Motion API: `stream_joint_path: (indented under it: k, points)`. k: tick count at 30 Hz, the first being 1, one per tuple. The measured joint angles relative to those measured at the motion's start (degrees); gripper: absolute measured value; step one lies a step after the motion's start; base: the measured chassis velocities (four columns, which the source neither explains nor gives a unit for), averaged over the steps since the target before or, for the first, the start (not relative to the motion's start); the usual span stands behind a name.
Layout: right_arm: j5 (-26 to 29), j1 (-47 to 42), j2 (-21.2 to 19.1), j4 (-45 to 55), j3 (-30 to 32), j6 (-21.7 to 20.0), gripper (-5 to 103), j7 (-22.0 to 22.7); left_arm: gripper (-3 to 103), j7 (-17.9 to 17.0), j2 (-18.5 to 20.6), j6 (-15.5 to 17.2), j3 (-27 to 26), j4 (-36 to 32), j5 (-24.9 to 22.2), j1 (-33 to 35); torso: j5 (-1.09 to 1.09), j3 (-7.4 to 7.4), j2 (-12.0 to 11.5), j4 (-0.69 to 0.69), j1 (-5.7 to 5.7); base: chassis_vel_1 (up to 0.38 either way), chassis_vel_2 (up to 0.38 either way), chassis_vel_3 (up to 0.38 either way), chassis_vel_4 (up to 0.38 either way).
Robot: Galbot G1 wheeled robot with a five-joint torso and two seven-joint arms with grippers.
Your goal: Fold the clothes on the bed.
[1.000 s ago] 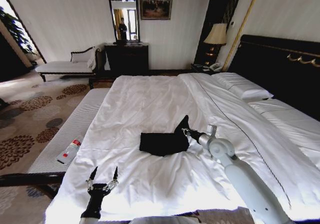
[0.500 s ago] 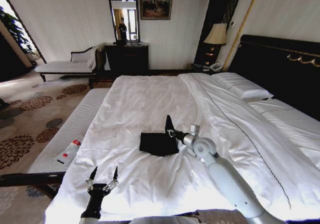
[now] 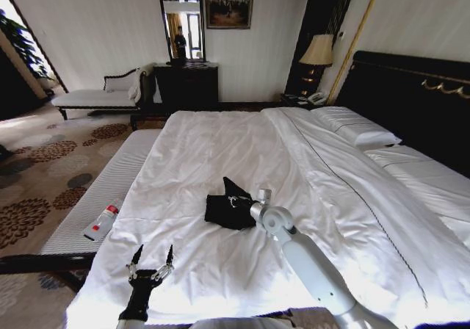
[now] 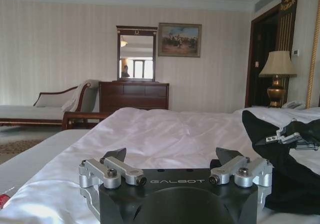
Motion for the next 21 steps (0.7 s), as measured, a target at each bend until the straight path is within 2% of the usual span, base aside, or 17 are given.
stream_joint_path:
  k: [7,19,20,21]
  points:
    - [-3.8,0.4,2.1,-4.2,-2.3,2.3,4,-1.4,100,0.0,0.0,0.0,0.0,0.0,0.0,0.0,0.0,0.0,0.0,0.0,0.0,0.0,0.0,0.0,0.0]
    - [-9.6,0.2,1.7,-7.7,-4.8,5.2,4,-3.7,100,0.0,0.0,0.0,0.0,0.0,0.0,0.0,0.01,-0.01,0.0,-0.01,0.0,0.0,0.0,0.0,0.0]
    - [-9.9,0.3,1.7,-8.0,-5.0,5.5,1,-3.9,100,0.0,0.0,0.0,0.0,0.0,0.0,0.0,0.01,-0.01,0.0,-0.01,0.0,0.0,0.0,0.0,0.0]
    - [-10.1,0.5,1.7,-8.0,-5.3,5.7,5,-4.1,100,0.0,0.0,0.0,0.0,0.0,0.0,0.0,0.01,-0.01,0.0,-0.01,0.0,0.0,0.0,0.0,0.0]
